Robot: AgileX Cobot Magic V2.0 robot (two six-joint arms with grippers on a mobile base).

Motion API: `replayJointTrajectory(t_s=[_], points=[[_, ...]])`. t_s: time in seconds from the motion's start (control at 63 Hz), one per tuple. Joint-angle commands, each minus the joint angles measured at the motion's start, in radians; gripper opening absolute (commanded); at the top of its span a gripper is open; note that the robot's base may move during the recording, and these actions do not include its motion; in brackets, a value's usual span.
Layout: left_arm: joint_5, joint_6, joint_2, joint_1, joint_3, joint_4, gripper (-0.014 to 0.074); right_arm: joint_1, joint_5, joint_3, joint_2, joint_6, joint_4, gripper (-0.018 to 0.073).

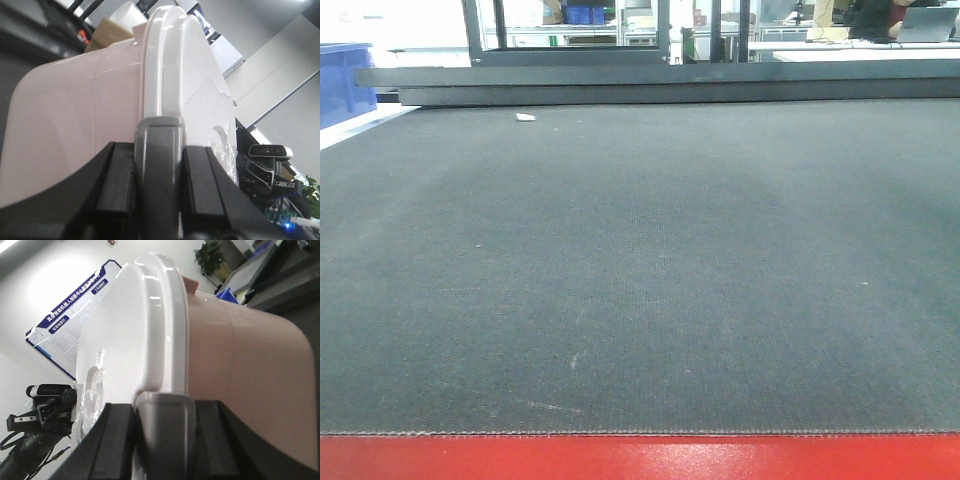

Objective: Grab white bin and place on right shelf
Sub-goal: 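Hold the bin raised with both grippers while the base backs away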

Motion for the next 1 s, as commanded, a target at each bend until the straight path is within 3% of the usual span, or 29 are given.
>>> replayJointTrajectory(t_s=[0.0, 0.985], points=[[0.207, 0.007, -0.059, -0.027, -0.067, -0.072, -0.0086, 0.027, 0.284, -0.035, -0.075, -0.012, 0.125, 0.0234], [0.205, 0.007, -0.061, -0.027, -0.094, -0.066, -0.0086, 0.027, 0.212, -0.035, -0.167, -0.012, 0.160, 0.0234]])
